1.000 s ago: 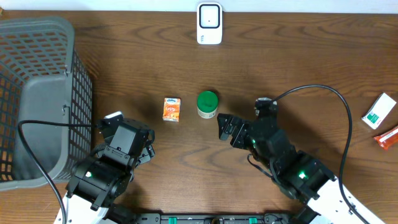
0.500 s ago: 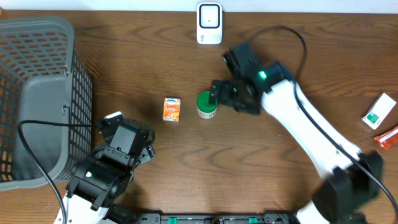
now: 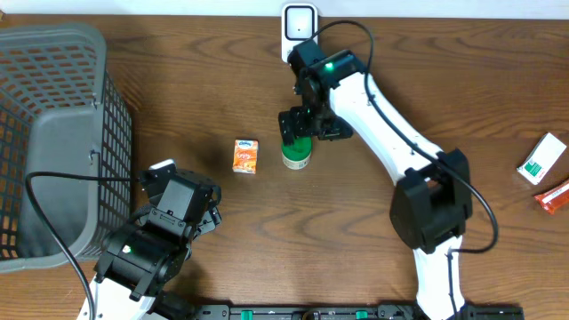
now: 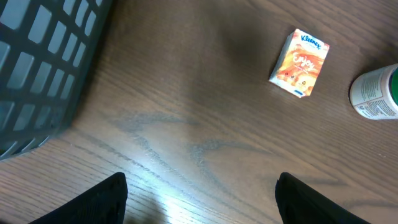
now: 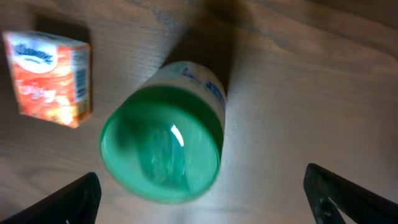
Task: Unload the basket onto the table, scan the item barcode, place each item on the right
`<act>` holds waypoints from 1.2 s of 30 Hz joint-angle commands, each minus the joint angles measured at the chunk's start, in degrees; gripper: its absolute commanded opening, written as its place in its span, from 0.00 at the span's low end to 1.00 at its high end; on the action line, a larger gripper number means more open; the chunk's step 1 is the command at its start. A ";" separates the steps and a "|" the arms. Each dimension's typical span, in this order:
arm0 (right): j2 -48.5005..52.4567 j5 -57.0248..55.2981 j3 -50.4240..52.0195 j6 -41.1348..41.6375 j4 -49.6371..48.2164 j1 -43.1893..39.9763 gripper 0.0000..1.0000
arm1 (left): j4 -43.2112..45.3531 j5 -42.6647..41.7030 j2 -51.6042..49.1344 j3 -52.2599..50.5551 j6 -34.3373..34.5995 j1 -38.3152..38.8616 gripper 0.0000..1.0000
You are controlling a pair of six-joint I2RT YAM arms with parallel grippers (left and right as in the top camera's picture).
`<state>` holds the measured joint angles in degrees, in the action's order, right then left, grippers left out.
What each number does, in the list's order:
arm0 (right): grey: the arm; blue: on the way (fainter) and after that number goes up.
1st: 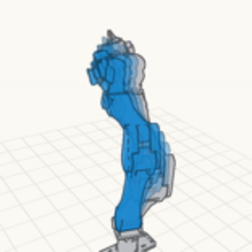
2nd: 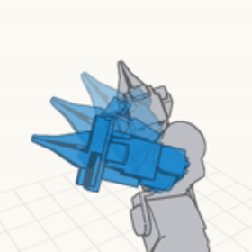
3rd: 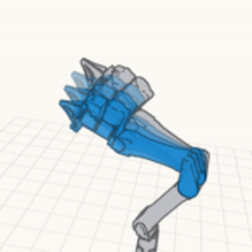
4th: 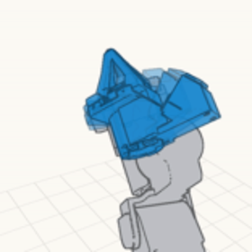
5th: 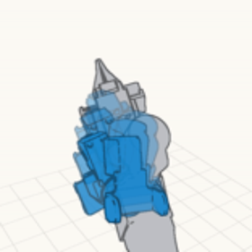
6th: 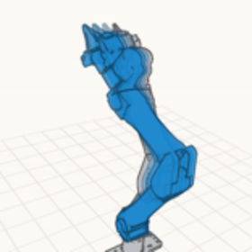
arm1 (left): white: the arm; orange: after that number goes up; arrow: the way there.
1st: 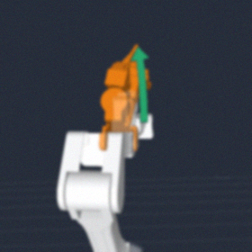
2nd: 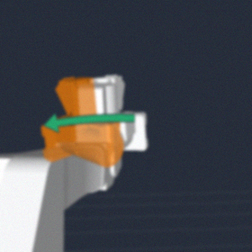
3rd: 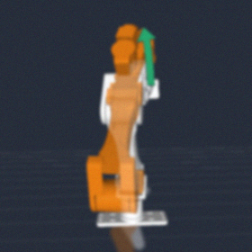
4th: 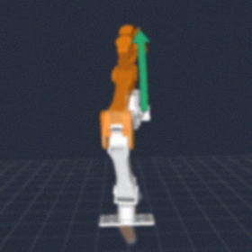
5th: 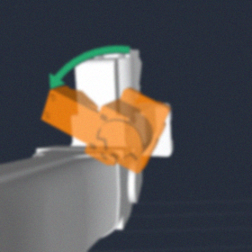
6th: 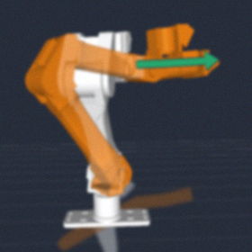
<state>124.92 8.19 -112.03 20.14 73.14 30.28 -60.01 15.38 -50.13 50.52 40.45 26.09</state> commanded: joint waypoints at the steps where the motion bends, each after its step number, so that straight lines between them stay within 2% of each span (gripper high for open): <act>1: 1.75 -0.44 -1.36 -5.62 -1.01 -0.22 0.99 | -0.17 0.74 -0.02 0.00 -0.35 0.09 0.77; 18: 4.68 -6.67 -1.36 -7.91 -3.82 5.31 0.99 | -0.20 0.74 -0.02 0.00 -0.35 0.09 0.77; 36: 4.68 -7.04 -1.77 -5.31 -2.56 2.25 0.99 | -0.20 0.74 -0.02 0.00 -0.35 0.09 0.77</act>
<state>128.11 2.66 -112.55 13.45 70.65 33.12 -60.01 15.35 -50.13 50.52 40.45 26.09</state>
